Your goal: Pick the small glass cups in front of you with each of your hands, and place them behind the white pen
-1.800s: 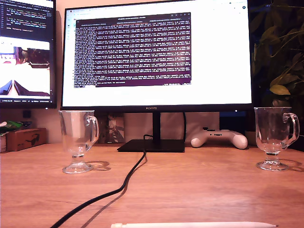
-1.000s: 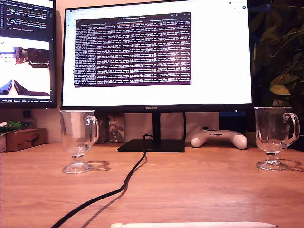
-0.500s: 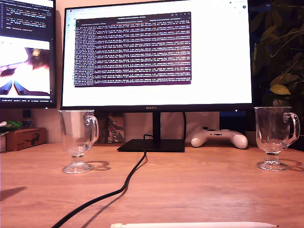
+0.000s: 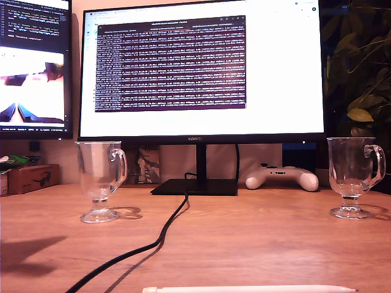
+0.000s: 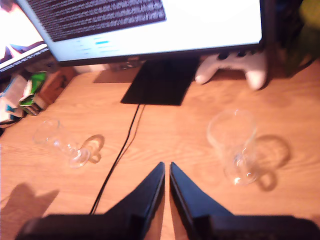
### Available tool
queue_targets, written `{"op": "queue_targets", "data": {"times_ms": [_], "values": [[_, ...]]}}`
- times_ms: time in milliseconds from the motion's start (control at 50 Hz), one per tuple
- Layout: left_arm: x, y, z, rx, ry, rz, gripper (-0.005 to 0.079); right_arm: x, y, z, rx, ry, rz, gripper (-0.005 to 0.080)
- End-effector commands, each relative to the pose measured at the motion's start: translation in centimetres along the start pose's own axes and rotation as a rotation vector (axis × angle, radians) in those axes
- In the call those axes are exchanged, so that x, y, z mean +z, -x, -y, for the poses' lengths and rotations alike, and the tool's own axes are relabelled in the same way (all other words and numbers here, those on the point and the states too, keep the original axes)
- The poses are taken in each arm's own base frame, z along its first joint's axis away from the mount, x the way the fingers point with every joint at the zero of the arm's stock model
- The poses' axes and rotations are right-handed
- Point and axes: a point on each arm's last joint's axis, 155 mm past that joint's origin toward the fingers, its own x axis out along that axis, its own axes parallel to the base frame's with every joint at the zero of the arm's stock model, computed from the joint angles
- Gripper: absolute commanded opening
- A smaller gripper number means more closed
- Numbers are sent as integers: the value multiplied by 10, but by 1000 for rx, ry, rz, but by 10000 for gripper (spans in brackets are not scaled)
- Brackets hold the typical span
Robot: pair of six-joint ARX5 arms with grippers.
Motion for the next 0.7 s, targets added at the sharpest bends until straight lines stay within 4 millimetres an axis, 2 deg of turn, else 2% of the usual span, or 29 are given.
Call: {"op": "queue_targets", "data": {"times_ms": [0,180,320,400,500,540,680], "values": [[10,-2,3,7,-35,-15,-17,-5,-10,3,-15,-4,-91,-11],[8,-16,-6,52,-19,-159,-17,-23,-36,13,-63,-29,-365,-10],[-3,-25,-17,87,-4,-265,-17,-36,-51,37,-190,-22,-526,12],[-10,-29,-21,98,4,-301,-17,-44,-57,42,-214,-32,-612,82],[-15,-35,-24,102,11,-330,-17,-51,-65,47,-238,-43,-693,241],[-17,-36,-24,102,12,-338,-17,-53,-69,49,-243,-43,-714,280],[-20,-40,-21,91,6,-354,-17,-61,-81,51,-246,-42,-760,323]]}}
